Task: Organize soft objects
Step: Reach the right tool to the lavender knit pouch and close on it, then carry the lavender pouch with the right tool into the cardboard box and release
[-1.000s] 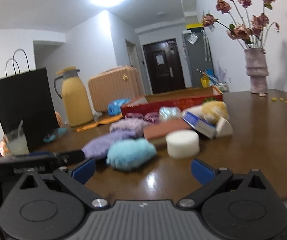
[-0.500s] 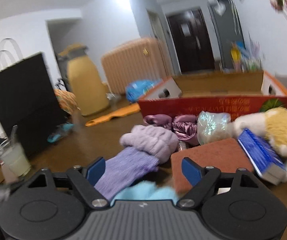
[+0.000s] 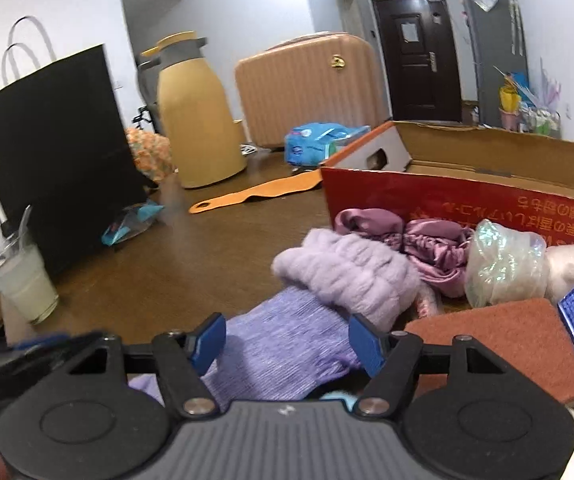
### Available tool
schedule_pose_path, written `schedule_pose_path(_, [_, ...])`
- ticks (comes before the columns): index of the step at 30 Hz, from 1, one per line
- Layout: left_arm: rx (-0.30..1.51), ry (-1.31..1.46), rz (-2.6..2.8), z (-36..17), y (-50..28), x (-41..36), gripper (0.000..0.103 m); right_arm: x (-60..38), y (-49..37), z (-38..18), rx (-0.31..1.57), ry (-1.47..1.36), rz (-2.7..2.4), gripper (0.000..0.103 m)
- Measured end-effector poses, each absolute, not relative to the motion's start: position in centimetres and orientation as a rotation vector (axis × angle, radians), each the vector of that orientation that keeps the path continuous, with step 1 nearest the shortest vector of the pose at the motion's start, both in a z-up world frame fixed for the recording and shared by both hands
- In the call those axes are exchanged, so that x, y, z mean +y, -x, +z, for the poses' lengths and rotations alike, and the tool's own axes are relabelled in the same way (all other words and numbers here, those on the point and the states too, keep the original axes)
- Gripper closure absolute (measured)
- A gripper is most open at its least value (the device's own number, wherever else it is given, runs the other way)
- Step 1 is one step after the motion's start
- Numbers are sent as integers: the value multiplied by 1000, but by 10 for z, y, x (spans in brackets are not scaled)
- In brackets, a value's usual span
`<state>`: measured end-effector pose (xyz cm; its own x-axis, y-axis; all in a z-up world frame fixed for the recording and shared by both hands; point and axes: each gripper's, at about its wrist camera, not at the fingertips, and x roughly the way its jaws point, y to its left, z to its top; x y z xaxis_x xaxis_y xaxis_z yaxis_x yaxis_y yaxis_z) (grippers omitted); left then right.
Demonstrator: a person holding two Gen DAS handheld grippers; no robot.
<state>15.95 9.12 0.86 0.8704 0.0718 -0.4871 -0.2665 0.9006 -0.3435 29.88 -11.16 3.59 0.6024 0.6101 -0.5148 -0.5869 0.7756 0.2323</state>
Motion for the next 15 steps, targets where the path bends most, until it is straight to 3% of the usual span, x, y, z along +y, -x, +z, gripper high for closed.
schedule_pose_path(2, [523, 414, 111, 7, -163, 80, 6, -111, -311, 36, 634, -34, 671, 42])
schedule_pose_path(4, [569, 406, 61, 2, -169, 70, 26, -109, -322, 32, 666, -34, 658, 51])
schedule_pose_path(5, [595, 404, 40, -2, -171, 66, 43, -109, -325, 30, 682, -36, 659, 55])
schedule_pose_path(7, [605, 403, 58, -4, -176, 69, 53, -107, -323, 30, 688, -11, 655, 68])
schedule_pose_path(9, [585, 397, 108, -1, -177, 80, 61, -112, -319, 32, 708, -54, 708, 91])
schedule_pose_path(13, [551, 419, 230, 5, -181, 111, 62, -115, -306, 35, 709, -90, 757, 89])
schedule_pose_path(15, [536, 429, 251, 9, -179, 121, 50, -117, -304, 40, 677, -112, 732, 84])
